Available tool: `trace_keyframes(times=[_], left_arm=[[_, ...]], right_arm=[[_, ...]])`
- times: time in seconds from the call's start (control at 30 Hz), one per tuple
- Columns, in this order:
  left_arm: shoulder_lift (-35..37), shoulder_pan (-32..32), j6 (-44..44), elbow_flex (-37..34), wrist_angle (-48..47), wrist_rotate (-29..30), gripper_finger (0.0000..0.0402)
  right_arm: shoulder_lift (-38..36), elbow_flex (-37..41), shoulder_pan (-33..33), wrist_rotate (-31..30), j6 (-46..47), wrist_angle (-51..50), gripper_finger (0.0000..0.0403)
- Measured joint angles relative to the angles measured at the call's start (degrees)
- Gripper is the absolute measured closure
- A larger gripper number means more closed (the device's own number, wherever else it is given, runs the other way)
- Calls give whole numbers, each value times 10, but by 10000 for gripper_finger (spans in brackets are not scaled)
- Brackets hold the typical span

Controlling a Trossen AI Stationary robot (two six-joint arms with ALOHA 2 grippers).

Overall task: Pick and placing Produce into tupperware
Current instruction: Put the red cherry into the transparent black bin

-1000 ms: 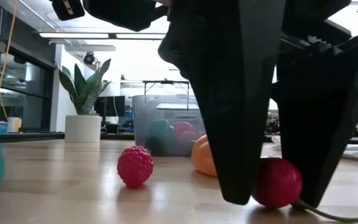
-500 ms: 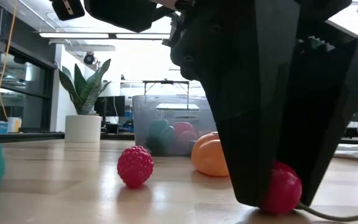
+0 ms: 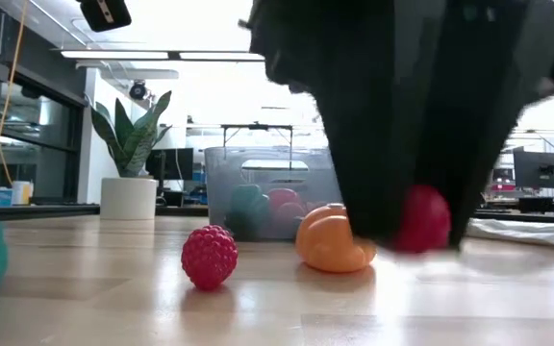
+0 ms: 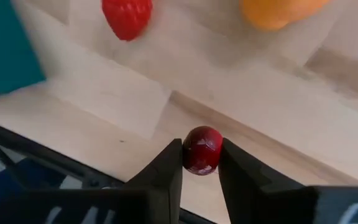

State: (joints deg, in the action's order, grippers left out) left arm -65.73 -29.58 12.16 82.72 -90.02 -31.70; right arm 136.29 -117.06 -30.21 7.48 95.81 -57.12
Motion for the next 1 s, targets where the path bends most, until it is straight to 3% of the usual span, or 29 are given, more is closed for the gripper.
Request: trace_keyframes(times=[0.33, 0.53, 1.0], left_arm=[[0, 0, 0, 0, 0, 0, 356], [0, 0, 0, 0, 0, 0, 356], [0, 0, -6, 0, 0, 3, 356]], right_arm=[[0, -123, 15, -58, -69, -174, 328], [-1, -176, 34, -82, -116, -223, 328], [-4, -179, 136, -80, -295, -242, 328]])
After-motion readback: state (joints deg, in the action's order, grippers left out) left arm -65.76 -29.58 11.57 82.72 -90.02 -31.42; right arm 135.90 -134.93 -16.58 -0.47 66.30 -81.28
